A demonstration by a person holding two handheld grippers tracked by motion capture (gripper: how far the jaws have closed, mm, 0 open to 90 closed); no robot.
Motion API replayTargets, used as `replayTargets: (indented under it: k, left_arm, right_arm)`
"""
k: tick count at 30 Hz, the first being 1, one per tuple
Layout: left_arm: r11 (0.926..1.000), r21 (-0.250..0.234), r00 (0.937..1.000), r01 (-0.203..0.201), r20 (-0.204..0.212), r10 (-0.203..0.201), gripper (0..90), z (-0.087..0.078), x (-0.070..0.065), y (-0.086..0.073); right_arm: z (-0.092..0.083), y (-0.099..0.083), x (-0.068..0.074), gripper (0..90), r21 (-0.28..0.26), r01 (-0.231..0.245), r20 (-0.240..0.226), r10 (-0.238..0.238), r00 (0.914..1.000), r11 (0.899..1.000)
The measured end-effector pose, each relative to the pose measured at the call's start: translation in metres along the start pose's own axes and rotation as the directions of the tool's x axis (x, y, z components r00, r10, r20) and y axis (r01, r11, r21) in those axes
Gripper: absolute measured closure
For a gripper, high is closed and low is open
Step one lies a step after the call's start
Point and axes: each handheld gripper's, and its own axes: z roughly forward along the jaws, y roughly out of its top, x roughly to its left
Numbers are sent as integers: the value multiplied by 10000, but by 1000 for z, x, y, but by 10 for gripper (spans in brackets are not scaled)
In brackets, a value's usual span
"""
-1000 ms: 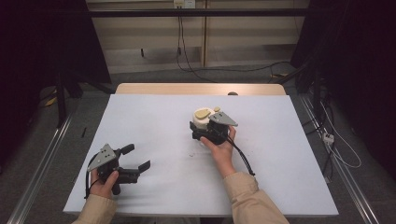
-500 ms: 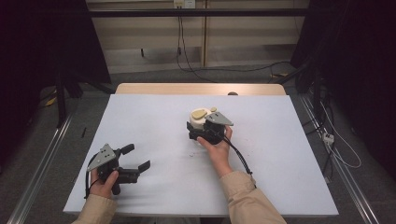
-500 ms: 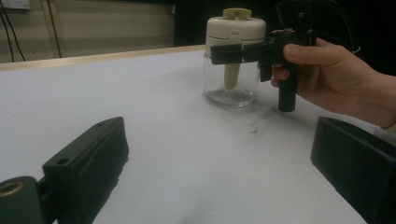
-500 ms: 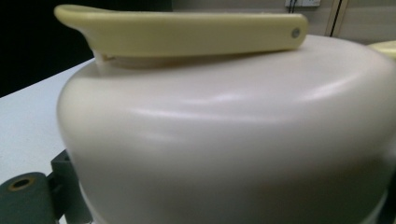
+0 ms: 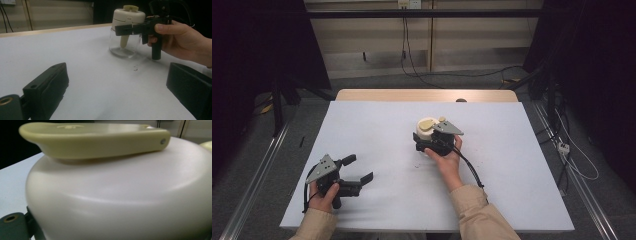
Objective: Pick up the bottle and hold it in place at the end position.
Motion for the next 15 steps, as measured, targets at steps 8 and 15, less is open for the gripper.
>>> replayTargets:
  k: [8,15]
  left_arm:
    - [10000,29,10000,-10,5,10,38,1,1,-1]
    - [10000,35,10000,5,-4,-5,38,2,0,0]
  right_arm:
    - [-3,0,-1,62,184,72,-85,-71,9999,9998]
    - [-4,0,-1,62,309,127,-180,-121,9998,9994]
